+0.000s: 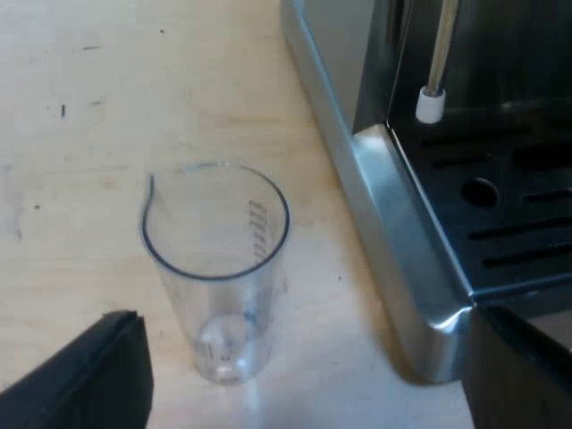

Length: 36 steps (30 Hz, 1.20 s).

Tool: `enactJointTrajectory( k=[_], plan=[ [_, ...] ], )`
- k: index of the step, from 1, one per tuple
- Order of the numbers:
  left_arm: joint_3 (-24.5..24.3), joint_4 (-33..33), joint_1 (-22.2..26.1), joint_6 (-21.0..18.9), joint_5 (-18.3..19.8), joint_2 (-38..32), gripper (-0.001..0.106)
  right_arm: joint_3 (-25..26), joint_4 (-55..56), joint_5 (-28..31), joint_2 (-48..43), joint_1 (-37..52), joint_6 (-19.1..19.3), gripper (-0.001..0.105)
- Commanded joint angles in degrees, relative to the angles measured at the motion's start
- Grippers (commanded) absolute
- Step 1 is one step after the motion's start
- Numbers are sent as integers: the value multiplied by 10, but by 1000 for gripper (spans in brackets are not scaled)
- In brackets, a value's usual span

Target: Pour the beans into the coffee machine

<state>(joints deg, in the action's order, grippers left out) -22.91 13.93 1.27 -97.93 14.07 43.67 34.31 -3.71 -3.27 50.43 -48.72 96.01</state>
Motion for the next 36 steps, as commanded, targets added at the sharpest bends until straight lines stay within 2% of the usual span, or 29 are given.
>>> enactJointTrajectory(
  k=[1,4,8,10,11,14,15,16,20,23,28,31,36],
  plan=[
    [-26,22,0,2,3,-27,73,0,4,11,-38,-1,1,72],
    [-39,22,0,2,3,-39,73,5,32,62,-67,-1,7,72],
    [-55,22,0,2,3,-50,73,21,101,166,-111,-1,49,72],
    [-61,22,0,2,3,-52,73,31,120,180,-123,-1,59,72],
    [-102,34,0,2,3,-56,73,39,130,186,-127,-1,60,72],
    [-137,57,0,2,3,-56,73,61,147,246,-134,-1,62,69],
    [-137,57,0,2,3,-56,73,61,147,246,-134,-1,62,69],
    [-162,69,0,2,3,-56,72,85,176,276,-134,5,81,69],
    [-201,91,0,2,3,-56,72,128,252,264,-120,49,90,69],
    [-212,96,0,2,3,-56,72,145,266,201,-115,107,89,69],
    [-216,128,0,2,3,-61,72,146,268,116,-115,221,52,69],
    [-216,142,0,4,3,-82,72,146,277,75,-118,287,44,69],
    [-216,147,0,4,3,-134,72,146,307,56,-134,369,47,69]
  ],
)
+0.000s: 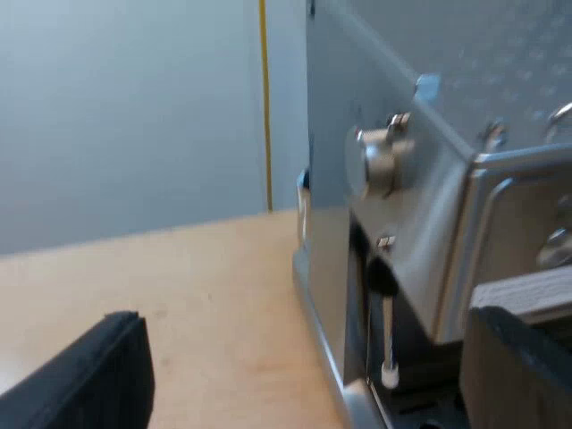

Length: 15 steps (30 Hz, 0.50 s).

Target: Pour the beans into the coffee machine

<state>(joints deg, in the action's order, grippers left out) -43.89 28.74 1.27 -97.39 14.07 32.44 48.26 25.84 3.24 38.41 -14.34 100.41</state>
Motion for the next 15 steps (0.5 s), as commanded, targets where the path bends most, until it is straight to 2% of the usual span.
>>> enactJointTrajectory(
  k=[1,7,15],
  plan=[
    [-6,2,0,0,3,-34,72,7,18,-10,-20,38,2,69],
    [-6,21,0,0,3,-84,72,7,63,-21,-74,75,39,69],
    [-6,72,0,0,3,-134,72,7,127,-21,-174,75,40,69]
  ],
)
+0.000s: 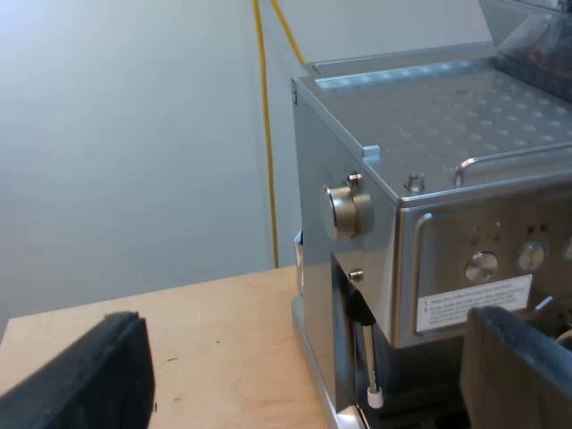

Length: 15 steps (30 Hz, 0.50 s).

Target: Pour the beans into the coffee machine

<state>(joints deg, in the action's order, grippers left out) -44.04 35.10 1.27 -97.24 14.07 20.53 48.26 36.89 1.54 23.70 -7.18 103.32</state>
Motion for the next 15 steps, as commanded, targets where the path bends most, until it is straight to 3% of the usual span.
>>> enactJointTrajectory(
  k=[1,15],
  plan=[
    [-4,10,0,-1,3,-25,72,7,27,-4,-43,3,11,69],
    [-4,24,0,-2,3,-161,72,7,64,-3,-202,3,11,68]
  ],
)
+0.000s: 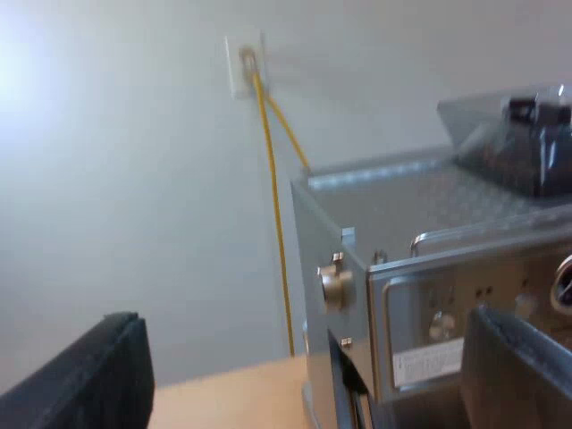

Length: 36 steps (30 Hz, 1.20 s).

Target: Pour the beans into the coffee machine

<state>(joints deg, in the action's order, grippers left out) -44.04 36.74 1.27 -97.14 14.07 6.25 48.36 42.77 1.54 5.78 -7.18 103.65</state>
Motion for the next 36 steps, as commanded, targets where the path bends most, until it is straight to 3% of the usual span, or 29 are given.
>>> enactJointTrajectory(
  k=[1,9,21,24,29,36],
  plan=[
    [-4,17,0,-3,3,-28,72,6,11,-3,-33,3,8,68],
    [-4,105,0,-3,3,-94,72,6,71,-1,-91,3,8,68],
    [-3,192,0,-3,-6,-93,72,-14,94,-1,-90,3,8,68],
    [13,194,0,-3,-6,-93,72,-34,94,-1,-90,3,8,68],
    [79,186,0,-3,-45,-93,72,-90,92,-4,-89,3,12,68],
    [134,186,0,-3,-66,-92,72,-139,89,-4,-89,3,12,68]
  ],
)
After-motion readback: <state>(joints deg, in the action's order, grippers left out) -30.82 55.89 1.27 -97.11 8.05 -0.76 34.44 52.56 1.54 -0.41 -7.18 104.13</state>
